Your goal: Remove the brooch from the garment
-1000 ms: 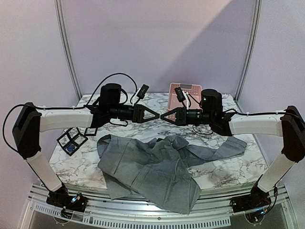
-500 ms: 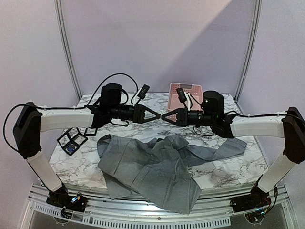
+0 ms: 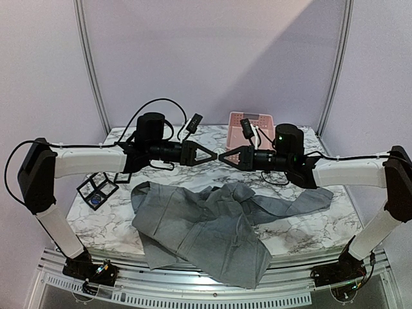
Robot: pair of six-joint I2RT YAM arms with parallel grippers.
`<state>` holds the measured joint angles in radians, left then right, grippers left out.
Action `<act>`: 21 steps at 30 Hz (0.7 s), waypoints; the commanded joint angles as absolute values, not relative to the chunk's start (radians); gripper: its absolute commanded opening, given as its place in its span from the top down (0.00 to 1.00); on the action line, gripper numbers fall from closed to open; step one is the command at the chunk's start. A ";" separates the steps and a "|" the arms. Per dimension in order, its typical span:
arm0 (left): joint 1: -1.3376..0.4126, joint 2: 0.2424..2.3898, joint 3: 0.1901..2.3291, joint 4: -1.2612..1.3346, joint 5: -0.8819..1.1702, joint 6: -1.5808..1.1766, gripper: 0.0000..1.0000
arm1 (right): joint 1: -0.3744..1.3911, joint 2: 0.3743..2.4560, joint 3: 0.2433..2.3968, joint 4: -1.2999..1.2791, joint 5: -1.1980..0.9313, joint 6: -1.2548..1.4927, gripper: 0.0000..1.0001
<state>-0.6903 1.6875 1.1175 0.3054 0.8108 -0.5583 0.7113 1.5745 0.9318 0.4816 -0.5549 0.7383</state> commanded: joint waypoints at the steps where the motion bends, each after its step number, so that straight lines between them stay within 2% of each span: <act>1: -0.707 1.675 1.124 0.293 0.916 -0.560 1.00 | 0.653 1.554 0.895 0.448 -0.300 0.771 0.95; 21: -0.700 1.684 1.123 0.287 0.896 -0.569 1.00 | 0.642 1.510 0.836 0.480 -0.230 0.803 0.95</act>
<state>-0.7052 1.6901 1.1217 0.3241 0.7982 -0.5766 0.7212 1.5249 0.8711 0.5262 -0.4976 0.7841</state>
